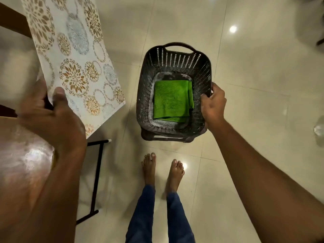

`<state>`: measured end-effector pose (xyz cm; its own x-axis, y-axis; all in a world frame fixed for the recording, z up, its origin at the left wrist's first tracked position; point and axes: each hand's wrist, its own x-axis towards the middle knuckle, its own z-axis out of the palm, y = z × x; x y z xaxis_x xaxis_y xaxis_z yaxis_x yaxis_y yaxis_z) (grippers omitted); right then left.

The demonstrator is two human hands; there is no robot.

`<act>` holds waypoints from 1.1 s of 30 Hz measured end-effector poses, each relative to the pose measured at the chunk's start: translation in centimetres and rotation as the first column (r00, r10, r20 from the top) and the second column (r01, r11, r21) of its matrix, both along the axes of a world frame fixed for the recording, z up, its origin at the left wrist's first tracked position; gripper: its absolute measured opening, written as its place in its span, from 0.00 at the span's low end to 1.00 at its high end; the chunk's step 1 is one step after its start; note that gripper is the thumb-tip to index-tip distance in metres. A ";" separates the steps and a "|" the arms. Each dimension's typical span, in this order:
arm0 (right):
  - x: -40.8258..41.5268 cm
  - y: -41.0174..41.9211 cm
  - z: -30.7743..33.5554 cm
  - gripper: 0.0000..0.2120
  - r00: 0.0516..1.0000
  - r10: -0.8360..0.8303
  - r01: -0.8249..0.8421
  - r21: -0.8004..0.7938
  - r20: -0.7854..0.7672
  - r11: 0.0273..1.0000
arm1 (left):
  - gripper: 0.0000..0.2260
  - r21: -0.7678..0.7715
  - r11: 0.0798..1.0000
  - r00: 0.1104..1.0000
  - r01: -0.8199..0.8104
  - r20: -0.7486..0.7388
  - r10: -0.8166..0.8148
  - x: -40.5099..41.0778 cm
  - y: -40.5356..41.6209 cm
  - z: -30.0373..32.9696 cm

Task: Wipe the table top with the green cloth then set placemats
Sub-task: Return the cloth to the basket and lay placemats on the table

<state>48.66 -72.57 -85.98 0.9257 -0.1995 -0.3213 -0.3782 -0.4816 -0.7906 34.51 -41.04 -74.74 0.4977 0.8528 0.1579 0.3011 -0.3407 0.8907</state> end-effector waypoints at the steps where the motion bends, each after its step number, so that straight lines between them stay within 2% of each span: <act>1: 0.2 0.4 0.0 0.21 1.000 0.015 -0.015 -0.015 -0.012 1.000 | 0.08 0.036 0.999 1.000 -0.013 -0.004 0.014 -0.5 0.3 0.2; 4: 0.6 0.7 0.0 0.19 0.998 0.029 -0.034 -0.079 -0.061 0.996 | 0.21 0.133 0.990 0.986 0.055 -0.162 -0.033 -1.3 0.1 1.9; 6: 0.5 0.4 0.1 0.18 0.997 0.028 -0.034 -0.085 -0.072 0.996 | 0.10 0.101 0.990 0.995 0.100 -0.017 -0.098 -1.3 -0.1 3.0; 7: 0.3 0.2 0.1 0.17 0.996 0.046 -0.053 -0.091 -0.076 0.994 | 0.05 0.074 0.994 0.995 0.076 0.064 -0.081 -1.2 -0.1 3.5; 8: 0.2 0.1 0.7 0.17 0.994 0.077 -0.085 -0.096 -0.076 0.992 | 0.08 0.050 0.997 0.992 0.058 0.109 -0.063 -0.8 0.2 4.1; 10: 0.0 0.2 2.5 0.22 0.989 0.111 -0.121 -0.092 -0.100 0.988 | 0.08 0.079 0.995 0.992 0.061 0.101 -0.069 -0.5 0.2 6.3; 12: 0.1 0.6 5.9 0.29 0.989 0.070 -0.080 -0.073 -0.127 0.994 | 0.07 0.085 0.993 0.991 0.084 0.098 -0.092 -0.6 0.2 10.0; 15: 1.2 1.3 12.0 0.34 0.997 0.034 -0.035 -0.023 -0.069 0.999 | 0.12 -0.014 0.987 0.962 0.157 0.228 -0.150 -0.4 -0.3 16.2; 17: 2.7 2.6 17.6 0.33 0.997 0.071 -0.071 0.035 0.009 0.997 | 0.12 -0.027 0.979 0.938 0.200 0.293 -0.184 0.0 -0.8 21.5; 20: 4.4 5.2 27.5 0.26 0.982 0.140 -0.153 0.096 0.125 0.984 | 0.07 -0.073 0.966 0.925 0.248 0.315 -0.214 0.1 -0.8 27.7; 24: 5.5 8.0 40.0 0.24 0.944 0.227 -0.266 0.144 0.241 0.953 | 0.26 -0.173 0.932 0.888 0.319 0.399 -0.230 0.1 -1.4 35.8; 28: 4.7 9.2 46.5 0.26 0.944 0.177 -0.254 0.267 0.280 0.930 | 0.24 -0.223 0.879 0.845 0.421 0.450 -0.290 -1.3 -2.3 39.8; 33: 4.1 9.0 48.8 0.23 0.951 0.106 -0.205 0.337 0.289 0.919 | 0.17 -0.205 0.862 0.812 0.464 0.486 -0.322 -1.6 -2.1 41.9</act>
